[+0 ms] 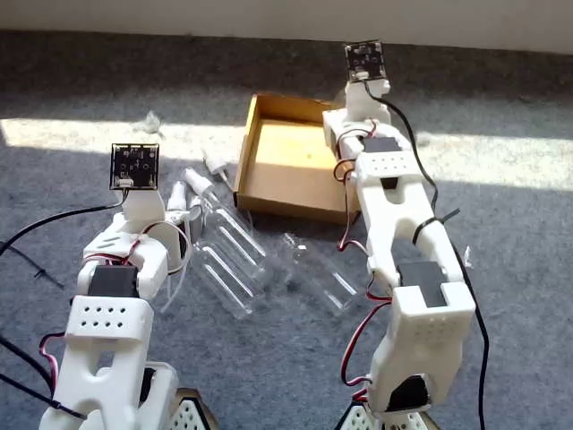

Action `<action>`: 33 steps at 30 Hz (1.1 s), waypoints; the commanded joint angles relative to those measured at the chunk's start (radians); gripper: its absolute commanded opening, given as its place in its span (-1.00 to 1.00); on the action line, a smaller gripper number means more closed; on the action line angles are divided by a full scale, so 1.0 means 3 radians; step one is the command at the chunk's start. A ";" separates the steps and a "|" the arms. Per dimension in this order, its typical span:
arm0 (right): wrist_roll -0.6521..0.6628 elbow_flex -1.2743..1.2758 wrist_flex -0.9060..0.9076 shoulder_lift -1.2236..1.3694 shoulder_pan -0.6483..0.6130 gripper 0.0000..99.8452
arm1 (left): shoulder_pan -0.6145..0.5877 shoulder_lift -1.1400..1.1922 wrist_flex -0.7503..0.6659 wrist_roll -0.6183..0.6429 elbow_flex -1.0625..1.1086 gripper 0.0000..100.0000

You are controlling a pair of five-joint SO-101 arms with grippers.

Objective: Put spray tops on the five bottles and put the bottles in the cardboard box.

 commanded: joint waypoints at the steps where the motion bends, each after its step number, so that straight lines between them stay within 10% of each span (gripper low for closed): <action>1: -0.0240 -0.0197 0.0018 -0.0069 -0.0018 -0.49 | -0.0008 -0.0018 -0.0056 -0.0015 -0.0018 -0.59; 21: -0.0430 -0.0785 0.0054 -0.0074 -0.0023 -0.33 | -0.0008 -0.0018 -0.0056 -0.0015 -0.0018 -0.59; 33: -0.0450 -0.2258 0.1394 -0.0079 -0.0013 -0.33 | -0.0008 -0.0018 -0.0061 -0.0020 -0.0018 -0.59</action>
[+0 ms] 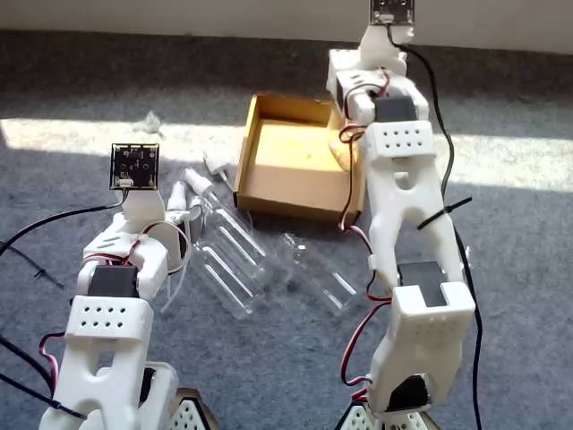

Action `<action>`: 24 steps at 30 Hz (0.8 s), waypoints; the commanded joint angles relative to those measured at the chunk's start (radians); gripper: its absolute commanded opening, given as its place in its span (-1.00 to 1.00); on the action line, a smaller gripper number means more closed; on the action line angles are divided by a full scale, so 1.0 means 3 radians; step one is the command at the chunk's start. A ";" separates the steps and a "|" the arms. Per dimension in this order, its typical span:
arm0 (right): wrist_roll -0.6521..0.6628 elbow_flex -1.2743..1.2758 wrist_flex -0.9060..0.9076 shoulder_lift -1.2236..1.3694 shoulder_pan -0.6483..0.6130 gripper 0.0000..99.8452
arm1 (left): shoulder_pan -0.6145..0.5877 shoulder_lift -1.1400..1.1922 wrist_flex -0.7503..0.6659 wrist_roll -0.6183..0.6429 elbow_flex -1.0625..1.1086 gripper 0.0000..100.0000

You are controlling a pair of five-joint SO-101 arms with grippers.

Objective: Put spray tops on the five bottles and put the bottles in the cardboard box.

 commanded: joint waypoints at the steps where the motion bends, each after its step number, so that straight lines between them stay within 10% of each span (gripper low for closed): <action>1: -0.0031 -0.0790 0.0647 -0.0079 -0.0023 -0.33 | -0.0008 -0.0018 -0.0066 -0.0020 -0.0018 -0.59; 12: -0.0026 -0.2877 0.3562 -0.0069 0.0401 -0.33 | -0.0023 -0.0018 -0.0066 -0.0020 -0.0018 -0.59; 24: 0.0261 -0.0887 0.3562 -0.0069 0.1639 -0.33 | -0.0008 -0.0018 -0.0066 -0.0020 -0.0013 -0.59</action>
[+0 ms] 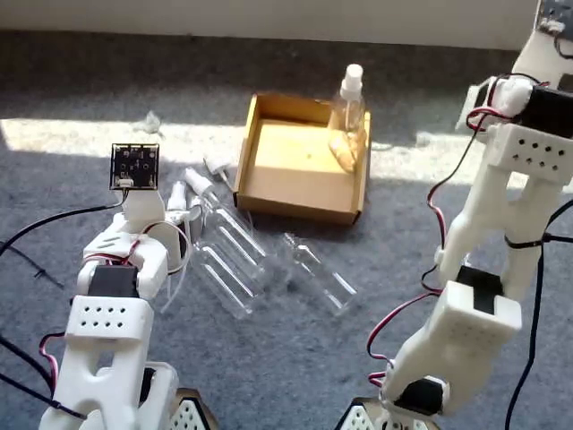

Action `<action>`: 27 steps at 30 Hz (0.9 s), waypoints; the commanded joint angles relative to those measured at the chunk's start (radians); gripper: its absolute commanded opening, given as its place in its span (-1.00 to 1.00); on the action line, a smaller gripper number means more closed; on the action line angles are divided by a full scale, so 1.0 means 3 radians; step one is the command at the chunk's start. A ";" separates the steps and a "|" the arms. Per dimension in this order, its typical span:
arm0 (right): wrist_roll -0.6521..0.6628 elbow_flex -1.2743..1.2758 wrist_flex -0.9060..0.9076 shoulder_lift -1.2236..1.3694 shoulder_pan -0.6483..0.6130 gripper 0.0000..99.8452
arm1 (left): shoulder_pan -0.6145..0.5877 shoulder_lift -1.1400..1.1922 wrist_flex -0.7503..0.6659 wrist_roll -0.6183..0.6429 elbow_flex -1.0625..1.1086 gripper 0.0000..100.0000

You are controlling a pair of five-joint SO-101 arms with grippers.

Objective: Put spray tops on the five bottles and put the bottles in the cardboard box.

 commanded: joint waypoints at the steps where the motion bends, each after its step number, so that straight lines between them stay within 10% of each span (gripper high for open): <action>1: 0.0097 0.0739 0.0049 -0.0054 0.0238 -0.33 | -0.0008 -0.0018 -0.0066 -0.0020 -0.0013 -0.59; 27: 0.0087 0.4677 -0.2125 -0.0846 0.0309 -0.33 | -0.0003 0.0008 -0.0072 -0.0020 -0.0013 -0.59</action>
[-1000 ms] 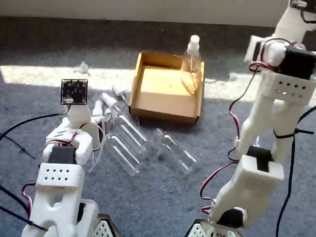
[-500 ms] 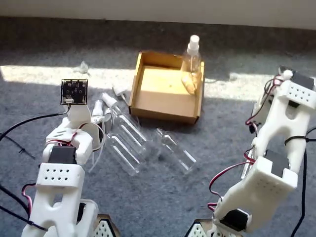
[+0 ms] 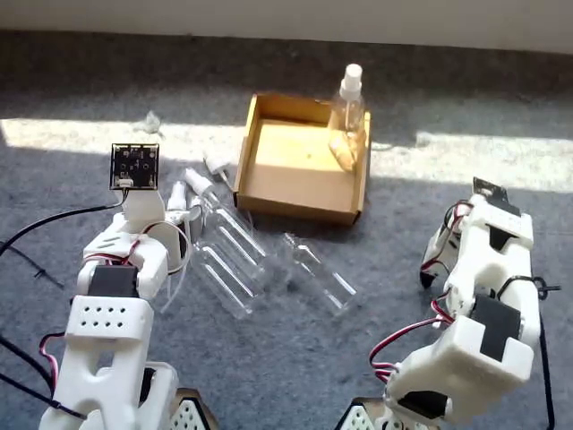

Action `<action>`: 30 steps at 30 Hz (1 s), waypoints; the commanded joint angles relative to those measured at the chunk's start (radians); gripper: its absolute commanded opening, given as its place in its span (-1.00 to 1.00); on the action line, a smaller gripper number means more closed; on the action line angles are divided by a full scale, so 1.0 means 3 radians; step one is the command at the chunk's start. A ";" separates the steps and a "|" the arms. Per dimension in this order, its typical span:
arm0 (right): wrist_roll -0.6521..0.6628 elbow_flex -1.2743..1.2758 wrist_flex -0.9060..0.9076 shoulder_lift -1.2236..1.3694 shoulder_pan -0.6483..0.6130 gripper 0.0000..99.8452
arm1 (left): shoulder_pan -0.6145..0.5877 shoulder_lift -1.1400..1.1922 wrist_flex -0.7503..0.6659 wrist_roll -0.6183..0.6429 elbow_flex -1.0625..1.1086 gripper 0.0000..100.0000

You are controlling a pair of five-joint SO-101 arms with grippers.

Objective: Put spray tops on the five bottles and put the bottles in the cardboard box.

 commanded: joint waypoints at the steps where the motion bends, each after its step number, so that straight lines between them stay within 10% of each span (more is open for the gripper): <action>1: -0.0097 -0.0008 -0.0090 -0.0059 -0.0033 -0.33 | -0.0003 0.0008 -0.0072 -0.0020 -0.0013 -0.59; 30: -0.0317 -0.0570 -0.0084 -0.0008 -0.0003 -0.33 | -0.0003 -0.0003 -0.0066 -0.0020 -0.0013 -0.59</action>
